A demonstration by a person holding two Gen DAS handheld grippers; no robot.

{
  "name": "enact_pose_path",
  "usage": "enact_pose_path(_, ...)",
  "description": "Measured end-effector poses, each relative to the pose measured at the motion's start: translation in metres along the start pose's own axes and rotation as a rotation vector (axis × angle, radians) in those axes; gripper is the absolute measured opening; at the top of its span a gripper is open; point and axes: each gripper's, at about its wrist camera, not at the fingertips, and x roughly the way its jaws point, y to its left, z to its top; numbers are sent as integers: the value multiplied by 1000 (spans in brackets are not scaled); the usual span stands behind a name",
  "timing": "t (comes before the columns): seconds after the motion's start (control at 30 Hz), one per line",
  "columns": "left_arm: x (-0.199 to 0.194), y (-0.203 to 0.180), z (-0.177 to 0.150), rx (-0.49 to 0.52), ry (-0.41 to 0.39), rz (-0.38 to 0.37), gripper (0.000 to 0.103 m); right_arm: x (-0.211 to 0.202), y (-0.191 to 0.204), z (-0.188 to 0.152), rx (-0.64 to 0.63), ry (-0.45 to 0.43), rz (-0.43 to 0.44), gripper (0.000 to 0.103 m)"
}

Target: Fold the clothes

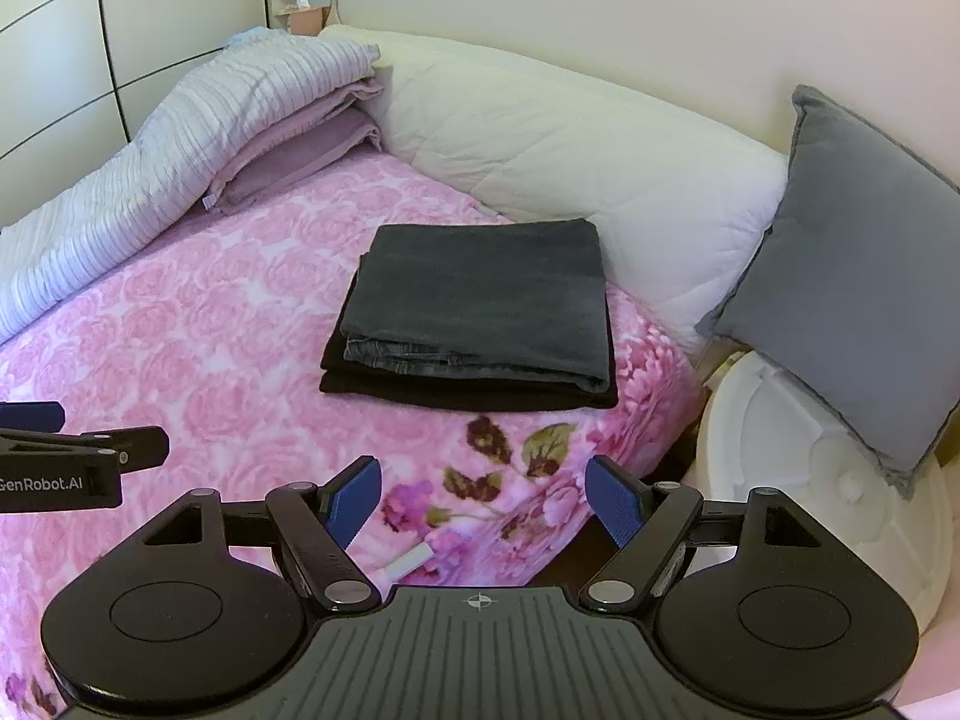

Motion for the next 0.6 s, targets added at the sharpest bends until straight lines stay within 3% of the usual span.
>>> enact_pose_path(0.6, 0, -18, 2, 59, -2, 4, 97, -4, -5, -2, 9, 5, -3, 78)
